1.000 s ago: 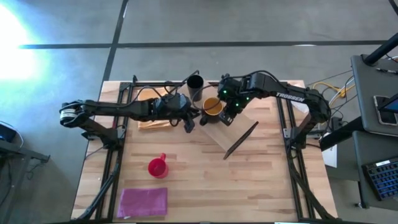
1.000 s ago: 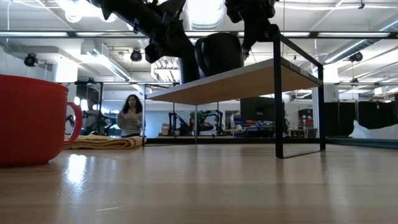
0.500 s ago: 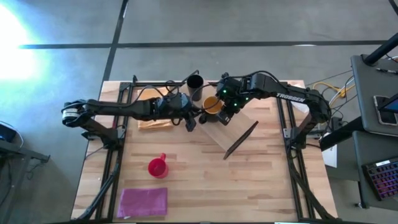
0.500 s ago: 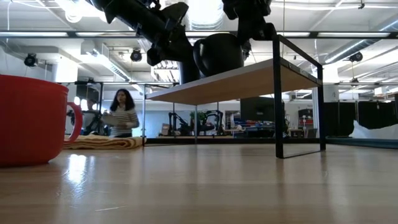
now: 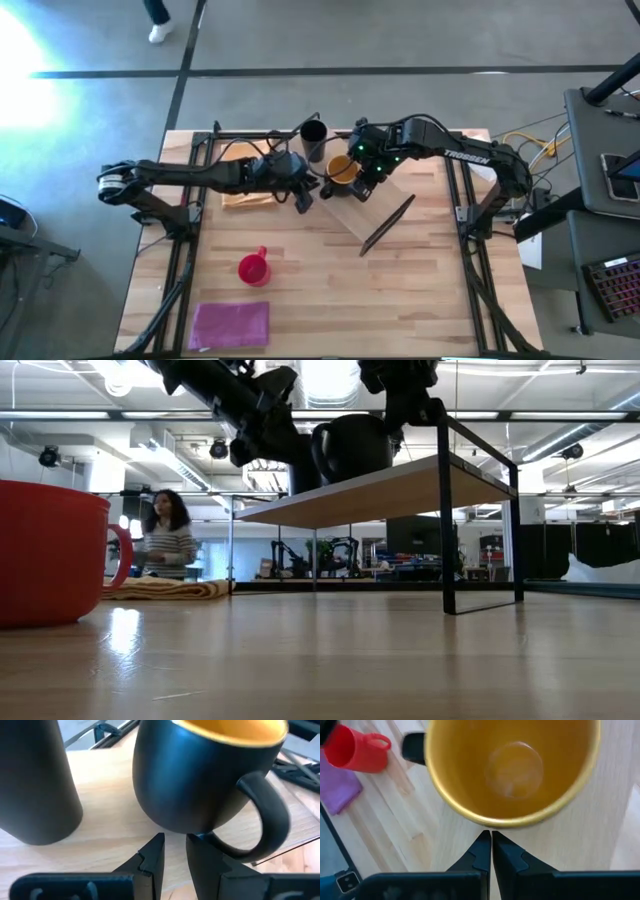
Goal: Stack small to large cups/mugs on shelf
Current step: Put the black mug on the shelf, then put the red mug on the shelf
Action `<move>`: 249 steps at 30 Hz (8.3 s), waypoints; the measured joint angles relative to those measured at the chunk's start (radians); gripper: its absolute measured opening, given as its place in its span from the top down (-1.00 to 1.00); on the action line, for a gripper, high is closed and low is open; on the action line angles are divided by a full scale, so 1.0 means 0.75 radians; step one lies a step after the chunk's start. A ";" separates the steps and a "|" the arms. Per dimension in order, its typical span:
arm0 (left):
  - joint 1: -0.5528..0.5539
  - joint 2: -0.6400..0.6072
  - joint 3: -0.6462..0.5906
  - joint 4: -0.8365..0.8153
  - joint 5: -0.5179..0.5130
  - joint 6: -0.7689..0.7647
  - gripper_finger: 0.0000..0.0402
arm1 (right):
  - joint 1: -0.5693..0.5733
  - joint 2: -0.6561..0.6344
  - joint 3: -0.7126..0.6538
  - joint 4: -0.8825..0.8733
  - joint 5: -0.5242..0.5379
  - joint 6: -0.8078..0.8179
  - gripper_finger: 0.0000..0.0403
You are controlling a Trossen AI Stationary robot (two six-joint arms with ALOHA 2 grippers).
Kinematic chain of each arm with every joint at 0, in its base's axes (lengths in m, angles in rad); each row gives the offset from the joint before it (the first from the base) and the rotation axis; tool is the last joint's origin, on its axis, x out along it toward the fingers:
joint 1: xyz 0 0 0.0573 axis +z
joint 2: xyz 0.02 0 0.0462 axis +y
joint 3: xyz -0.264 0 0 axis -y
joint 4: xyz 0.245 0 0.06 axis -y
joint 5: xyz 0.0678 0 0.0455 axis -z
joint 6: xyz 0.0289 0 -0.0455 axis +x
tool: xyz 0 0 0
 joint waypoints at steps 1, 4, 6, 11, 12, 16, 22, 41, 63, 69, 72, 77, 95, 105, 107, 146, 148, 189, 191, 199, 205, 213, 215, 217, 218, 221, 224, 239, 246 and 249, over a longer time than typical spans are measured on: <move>0.000 -0.006 0.001 0.002 -0.001 0.000 0.67 | 0.000 0.000 0.000 -0.013 0.000 0.000 0.96; 0.000 -0.034 -0.003 -0.003 -0.016 0.000 0.67 | -0.001 0.000 0.000 -0.024 0.000 0.000 0.96; 0.000 -0.060 -0.006 -0.037 -0.029 0.001 0.67 | 0.000 0.000 0.000 -0.037 0.000 0.000 0.96; -0.001 -0.113 -0.008 -0.110 -0.038 -0.001 0.67 | 0.006 -0.003 0.000 -0.045 0.000 -0.009 0.96; -0.001 -0.123 -0.008 -0.109 -0.038 -0.001 0.67 | 0.006 -0.002 0.000 -0.042 0.000 -0.009 0.96; -0.001 -0.164 -0.009 -0.120 -0.039 -0.001 0.67 | 0.006 0.012 0.000 -0.015 0.006 -0.018 0.96; -0.001 -0.201 -0.012 -0.151 -0.046 -0.001 0.67 | 0.005 0.028 0.000 0.001 0.009 -0.035 0.96; -0.001 -0.199 -0.030 -0.150 -0.046 -0.001 0.67 | 0.005 0.031 0.000 0.029 0.010 -0.033 0.96; -0.001 -0.198 -0.030 -0.149 -0.056 -0.001 0.67 | 0.008 0.031 -0.119 0.110 0.010 0.037 0.96; -0.001 -0.198 -0.031 -0.149 -0.056 -0.001 0.67 | 0.009 0.031 -0.120 0.116 0.076 0.051 0.96; -0.001 -0.198 -0.032 -0.149 -0.056 -0.001 0.67 | 0.008 0.031 -0.120 0.117 0.085 0.051 0.96; -0.001 -0.198 -0.045 -0.147 -0.056 -0.002 0.67 | 0.008 0.031 -0.120 0.153 0.091 0.051 0.96; -0.033 -0.224 -0.105 -0.095 -0.049 -0.033 0.67 | 0.008 0.021 -0.120 0.066 0.058 0.033 0.96; -0.062 -0.151 -0.107 0.027 -0.052 -0.026 0.67 | 0.008 0.000 -0.120 0.099 0.080 0.031 0.96; -0.057 -0.129 -0.106 0.075 -0.064 -0.004 0.67 | 0.009 -0.002 -0.120 0.108 0.080 0.032 0.96; -0.025 -0.019 -0.090 0.185 -0.102 0.046 0.67 | 0.011 -0.009 -0.120 0.122 0.118 0.043 0.96; -0.025 -0.035 -0.089 0.148 -0.102 0.046 0.67 | 0.011 -0.010 -0.120 0.104 0.118 0.041 0.96; -0.730 -0.399 -0.092 -0.745 -0.079 -0.952 0.67 | 0.197 -0.070 -0.119 -0.006 0.115 0.086 0.45; -0.771 -0.399 -0.092 -0.745 -0.075 -1.013 0.67 | 0.209 -0.070 -0.119 -0.006 0.115 0.091 0.44; -0.934 -0.376 -0.113 -0.938 -0.092 -1.334 0.67 | 0.217 -0.069 -0.119 0.000 0.116 0.096 0.50; -0.966 -0.302 -0.116 -1.221 -0.218 -1.586 0.67 | 0.217 -0.065 -0.120 0.015 0.118 0.096 0.57; -0.924 -0.160 -0.141 -1.232 -0.274 -1.601 0.67 | 0.218 -0.065 -0.120 0.017 0.141 0.096 0.64; -0.917 -0.114 -0.147 -1.226 -0.272 -1.605 0.67 | 0.218 -0.065 -0.120 0.017 0.141 0.096 0.65; -0.906 -0.078 -0.154 -1.211 -0.270 -1.605 0.67 | 0.218 -0.065 -0.120 0.017 0.143 0.096 0.65; -0.902 -0.062 -0.158 -1.190 -0.270 -1.604 0.67 | 0.218 -0.065 -0.120 0.017 0.147 0.096 0.65; -0.896 -0.028 -0.171 -1.084 -0.271 -1.554 0.67 | 0.218 -0.065 -0.120 0.017 0.151 0.096 0.64; -0.888 -0.021 -0.187 -0.922 -0.270 -1.487 0.67 | 0.218 -0.065 -0.120 0.016 0.151 0.096 0.65; -0.870 -0.023 -0.230 -0.541 -0.248 -1.246 0.67 | 0.218 -0.066 -0.120 -0.002 0.151 0.084 0.66; -0.870 -0.024 -0.230 -0.463 -0.102 -1.127 0.67 | 0.218 -0.067 -0.120 -0.023 0.151 0.052 0.67; -0.874 -0.024 -0.230 -0.443 -0.057 -1.111 0.67 | 0.218 -0.067 -0.120 -0.029 0.151 0.049 0.68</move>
